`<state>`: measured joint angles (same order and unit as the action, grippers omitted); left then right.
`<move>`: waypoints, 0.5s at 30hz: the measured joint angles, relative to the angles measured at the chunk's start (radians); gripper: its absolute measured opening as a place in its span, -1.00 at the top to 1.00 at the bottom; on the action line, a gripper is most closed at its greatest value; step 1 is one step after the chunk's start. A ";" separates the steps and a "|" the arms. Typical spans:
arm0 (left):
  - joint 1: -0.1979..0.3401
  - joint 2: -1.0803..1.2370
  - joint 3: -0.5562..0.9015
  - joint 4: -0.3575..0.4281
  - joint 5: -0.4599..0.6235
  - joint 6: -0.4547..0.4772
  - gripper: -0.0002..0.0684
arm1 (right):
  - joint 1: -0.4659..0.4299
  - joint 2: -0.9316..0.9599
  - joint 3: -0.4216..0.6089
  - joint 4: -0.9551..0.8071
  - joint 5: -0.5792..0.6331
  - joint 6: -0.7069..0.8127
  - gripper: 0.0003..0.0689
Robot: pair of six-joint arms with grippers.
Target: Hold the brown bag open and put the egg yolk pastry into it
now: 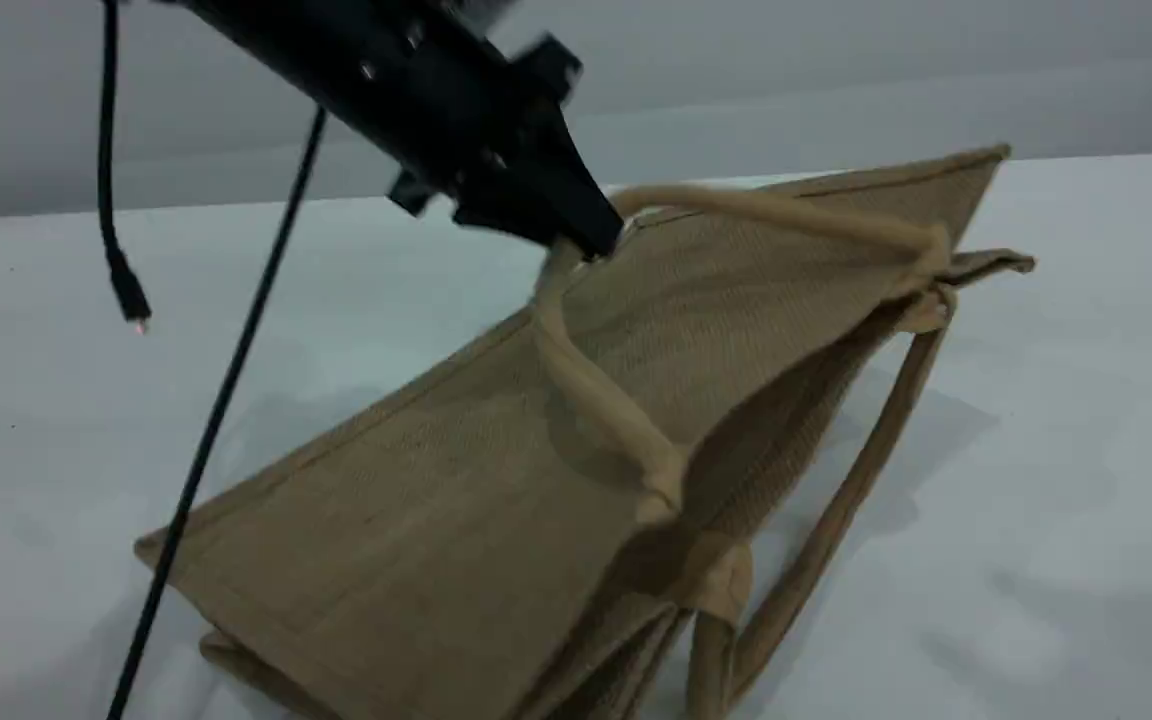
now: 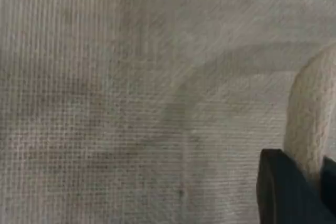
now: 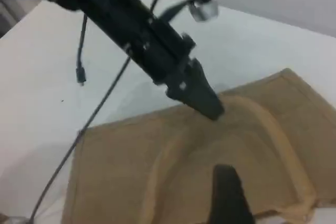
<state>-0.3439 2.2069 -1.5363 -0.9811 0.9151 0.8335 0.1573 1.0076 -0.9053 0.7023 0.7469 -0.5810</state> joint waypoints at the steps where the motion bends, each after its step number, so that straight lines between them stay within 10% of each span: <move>1: -0.009 0.013 0.000 0.000 -0.010 0.002 0.75 | 0.000 0.000 0.000 0.000 0.000 0.000 -0.12; 15: -0.061 0.076 0.000 -0.075 -0.123 0.056 0.63 | 0.000 0.000 0.000 0.000 0.007 0.004 -0.12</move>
<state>-0.4051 2.2830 -1.5363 -1.0556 0.7922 0.8899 0.1573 1.0076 -0.9053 0.7023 0.7543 -0.5768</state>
